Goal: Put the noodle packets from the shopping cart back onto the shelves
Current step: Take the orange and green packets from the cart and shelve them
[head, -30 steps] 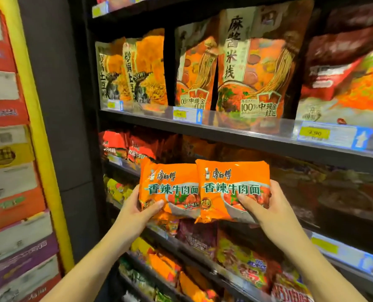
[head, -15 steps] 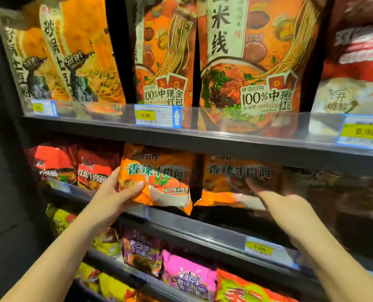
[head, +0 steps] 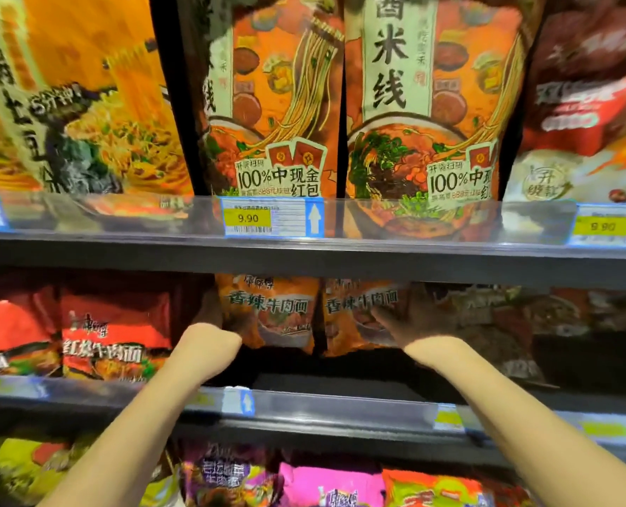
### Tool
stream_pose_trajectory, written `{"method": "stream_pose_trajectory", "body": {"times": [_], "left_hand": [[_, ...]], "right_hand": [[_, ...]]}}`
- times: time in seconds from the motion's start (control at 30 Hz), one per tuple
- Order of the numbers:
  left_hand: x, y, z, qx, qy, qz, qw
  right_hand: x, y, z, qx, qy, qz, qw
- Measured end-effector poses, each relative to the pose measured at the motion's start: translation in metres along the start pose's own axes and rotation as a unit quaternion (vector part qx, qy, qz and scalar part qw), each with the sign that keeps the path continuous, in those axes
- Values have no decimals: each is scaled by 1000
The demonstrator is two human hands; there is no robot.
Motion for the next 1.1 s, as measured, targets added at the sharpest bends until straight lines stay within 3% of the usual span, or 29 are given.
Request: {"method": "stream_pose_trajectory", "body": {"times": [0.17, 0.27, 0.43, 0.57, 0.8, 1.1], "left_hand": [[-4, -1, 7, 50, -39, -176, 982], [-10, -4, 6, 86, 8, -290, 953], [-19, 10, 28, 195, 59, -349, 915], [-27, 20, 47, 254, 55, -411, 874], [-25, 30, 73, 367, -30, -400, 839], [13, 65, 125, 454, -72, -378, 804]], "right_hand": [[-1, -37, 29, 39, 2, 135, 990], [-2, -47, 37, 51, -13, 183, 982], [-9, -59, 64, 80, -53, 245, 965], [-18, -62, 84, 36, -10, 248, 968], [-46, -55, 121, 20, 2, 266, 964], [-99, -10, 180, 55, 24, 231, 971]]}}
Point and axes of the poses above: each hand's wrist, its own z-axis away from the middle knuckle, its own x-axis out of the palm, y = z × x, the point moved 2 cm from there along -z, towards the middle knuckle, and after that the axes turned 13 degrees about -z, right-handed, at the moved point
